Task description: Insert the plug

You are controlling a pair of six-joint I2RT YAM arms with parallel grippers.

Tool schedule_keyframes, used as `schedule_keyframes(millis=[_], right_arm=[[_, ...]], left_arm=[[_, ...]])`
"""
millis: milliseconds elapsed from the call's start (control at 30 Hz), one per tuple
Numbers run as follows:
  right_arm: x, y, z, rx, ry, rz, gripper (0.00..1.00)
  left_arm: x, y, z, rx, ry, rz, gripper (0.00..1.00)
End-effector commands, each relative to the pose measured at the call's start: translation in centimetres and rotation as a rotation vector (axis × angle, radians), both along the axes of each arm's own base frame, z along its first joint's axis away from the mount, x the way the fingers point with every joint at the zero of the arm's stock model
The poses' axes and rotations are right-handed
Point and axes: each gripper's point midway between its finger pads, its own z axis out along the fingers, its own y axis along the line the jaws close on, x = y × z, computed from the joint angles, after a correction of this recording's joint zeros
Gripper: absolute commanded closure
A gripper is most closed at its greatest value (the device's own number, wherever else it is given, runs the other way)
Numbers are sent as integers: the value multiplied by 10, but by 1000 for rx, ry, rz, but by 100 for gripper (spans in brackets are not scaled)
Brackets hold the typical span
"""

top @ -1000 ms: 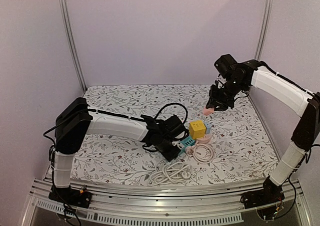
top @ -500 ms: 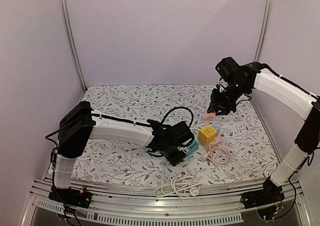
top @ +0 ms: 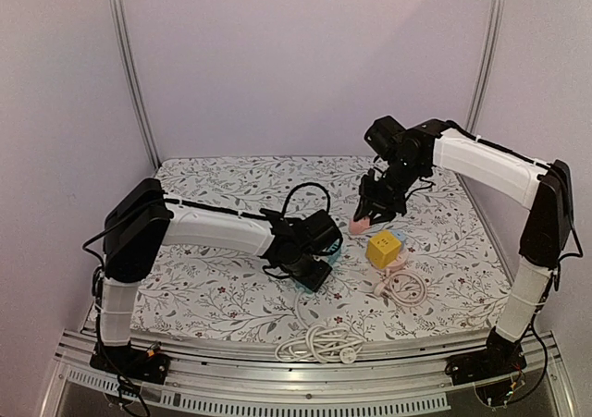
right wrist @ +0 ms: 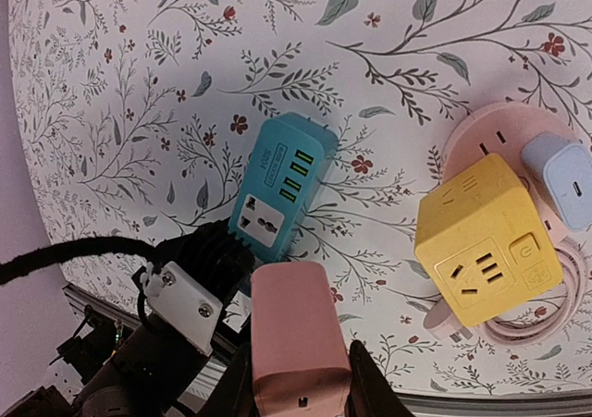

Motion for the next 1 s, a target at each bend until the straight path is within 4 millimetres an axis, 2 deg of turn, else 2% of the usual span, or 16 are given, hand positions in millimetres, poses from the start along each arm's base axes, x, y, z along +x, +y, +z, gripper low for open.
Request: schedule_keyframes(millis=[0,33,67,167,267,433,667,700,867,967], right_arm=[[-4,15,-4,24,43,7,100],[-5,17,-6,28,53,5,100],[-6,19,-8,29,62,8,100],[-7,26,-12,36,84,5,100],[-7,34,-14,46,96,14,100],[-8,47,-14,60,118,13,100],[-14,65,-22,68,168,-39,100],[-13,67,-25,70,177,-51,100],[-16,74,-32,39,222,-127,100],[-18,80,-38,6,229,-150,100]], left_arm=[[-7,-5,18,-114,49,35,20],[-9,-8,22,-143,62,33,6],[-10,-9,27,-165,64,39,1],[-7,-7,49,-219,48,56,1],[1,9,72,-264,20,108,1],[14,64,102,-301,-51,222,1],[14,153,121,-225,-181,333,1],[12,163,129,-232,-206,342,1],[1,207,136,-173,-285,346,1],[-11,224,143,-154,-312,324,0]])
